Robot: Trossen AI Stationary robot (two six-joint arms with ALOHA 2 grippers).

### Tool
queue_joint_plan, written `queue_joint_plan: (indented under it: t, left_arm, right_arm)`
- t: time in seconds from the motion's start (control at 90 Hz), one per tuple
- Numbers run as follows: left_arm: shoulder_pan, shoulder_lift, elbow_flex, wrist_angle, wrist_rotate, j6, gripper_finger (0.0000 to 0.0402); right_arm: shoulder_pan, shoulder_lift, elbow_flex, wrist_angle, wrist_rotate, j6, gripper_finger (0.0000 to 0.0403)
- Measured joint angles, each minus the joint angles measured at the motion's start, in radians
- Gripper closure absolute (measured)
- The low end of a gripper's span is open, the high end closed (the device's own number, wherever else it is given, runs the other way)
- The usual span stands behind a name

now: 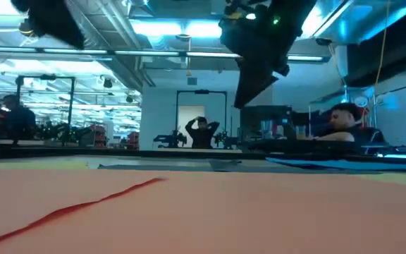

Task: Organize paper
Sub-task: Move the black paper to the top left of the table

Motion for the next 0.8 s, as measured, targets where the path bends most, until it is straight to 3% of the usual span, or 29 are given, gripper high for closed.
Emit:
queue_joint_plan:
  t: [0.056, 0.156, 0.333, 0.544, 0.656, 0.8]
  left_arm:
    - [0.036, 0.000, -0.054, 0.026, -0.001, -0.014, 0.0273]
    - [0.118, 0.021, -0.150, 0.156, 0.004, 0.005, 0.0273]
    - [0.309, 0.057, -0.234, 0.419, 0.051, 0.212, 0.0273]
    - [0.664, 0.113, -0.234, 0.589, 0.320, 0.465, 0.0273]
    - [0.830, 0.165, -0.234, 0.704, 0.454, 0.584, 0.0273]
    - [1.021, 0.313, -0.231, 0.830, 0.606, 0.676, 0.0273]
  right_arm:
    - [-0.033, 0.020, -0.001, 0.032, 0.003, 0.013, 0.0402]
    - [-0.092, 0.075, -0.001, 0.125, -0.098, 0.033, 0.0402]
    - [-0.145, 0.140, -0.001, 0.242, -0.144, 0.014, 0.0403]
    - [-0.198, 0.136, 0.005, 0.223, -0.225, 0.007, 0.0403]
    - [-0.145, 0.130, 0.007, 0.196, -0.273, 0.006, 0.0403]
    - [-0.052, 0.130, 0.005, 0.162, -0.245, 0.007, 0.0403]
